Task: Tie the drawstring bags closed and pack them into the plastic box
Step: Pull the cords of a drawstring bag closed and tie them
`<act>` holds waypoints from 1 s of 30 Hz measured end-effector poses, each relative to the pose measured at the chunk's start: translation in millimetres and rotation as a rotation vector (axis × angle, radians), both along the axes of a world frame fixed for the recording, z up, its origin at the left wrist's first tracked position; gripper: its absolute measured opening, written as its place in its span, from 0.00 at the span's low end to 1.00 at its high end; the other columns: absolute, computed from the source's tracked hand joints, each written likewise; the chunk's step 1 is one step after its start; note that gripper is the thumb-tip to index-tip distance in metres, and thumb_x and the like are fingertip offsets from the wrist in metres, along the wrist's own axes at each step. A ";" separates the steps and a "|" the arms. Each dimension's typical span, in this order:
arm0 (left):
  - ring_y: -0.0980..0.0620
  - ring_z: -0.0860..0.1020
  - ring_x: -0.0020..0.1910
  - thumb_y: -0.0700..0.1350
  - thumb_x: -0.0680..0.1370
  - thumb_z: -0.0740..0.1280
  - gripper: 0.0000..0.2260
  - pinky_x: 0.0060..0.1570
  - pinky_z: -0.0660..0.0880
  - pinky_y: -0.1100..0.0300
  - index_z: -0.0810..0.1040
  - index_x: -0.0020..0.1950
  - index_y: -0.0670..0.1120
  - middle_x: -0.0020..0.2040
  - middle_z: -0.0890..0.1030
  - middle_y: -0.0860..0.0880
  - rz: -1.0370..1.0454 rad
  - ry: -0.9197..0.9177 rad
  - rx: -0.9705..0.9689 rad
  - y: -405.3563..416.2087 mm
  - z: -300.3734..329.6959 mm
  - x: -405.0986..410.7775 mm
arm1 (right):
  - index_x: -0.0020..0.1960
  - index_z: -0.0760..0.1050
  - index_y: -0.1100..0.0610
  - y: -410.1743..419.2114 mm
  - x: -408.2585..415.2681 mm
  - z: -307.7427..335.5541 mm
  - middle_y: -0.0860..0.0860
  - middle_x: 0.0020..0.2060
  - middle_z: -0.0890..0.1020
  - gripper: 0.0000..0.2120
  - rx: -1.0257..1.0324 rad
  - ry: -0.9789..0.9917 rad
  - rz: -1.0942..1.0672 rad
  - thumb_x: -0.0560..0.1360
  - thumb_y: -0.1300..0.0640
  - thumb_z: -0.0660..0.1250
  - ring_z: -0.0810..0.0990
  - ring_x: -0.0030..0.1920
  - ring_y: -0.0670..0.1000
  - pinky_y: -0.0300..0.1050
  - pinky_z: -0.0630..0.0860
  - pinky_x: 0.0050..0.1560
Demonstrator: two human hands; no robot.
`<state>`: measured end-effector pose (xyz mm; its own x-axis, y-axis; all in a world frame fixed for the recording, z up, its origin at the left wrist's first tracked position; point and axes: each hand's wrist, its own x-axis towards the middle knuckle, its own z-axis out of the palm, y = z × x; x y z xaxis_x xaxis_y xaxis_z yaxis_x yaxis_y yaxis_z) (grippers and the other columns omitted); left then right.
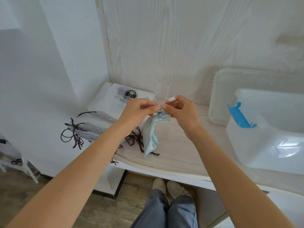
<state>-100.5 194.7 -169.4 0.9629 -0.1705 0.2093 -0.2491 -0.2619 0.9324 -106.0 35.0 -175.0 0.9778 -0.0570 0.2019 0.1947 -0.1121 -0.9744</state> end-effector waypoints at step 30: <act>0.64 0.78 0.29 0.38 0.74 0.69 0.04 0.34 0.70 0.75 0.81 0.42 0.46 0.35 0.81 0.55 0.204 -0.192 0.110 -10.8 6.0 -1.4 | 0.37 0.75 0.66 -2.0 -6.7 1.1 0.48 0.25 0.69 0.10 -0.621 -0.209 -0.191 0.76 0.63 0.65 0.64 0.27 0.45 0.32 0.64 0.30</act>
<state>-101.9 183.9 -163.3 0.9240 -0.0091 0.3823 -0.3502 -0.4215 0.8365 -112.7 33.0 -174.0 0.8990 -0.0368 0.4364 0.2933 -0.6894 -0.6623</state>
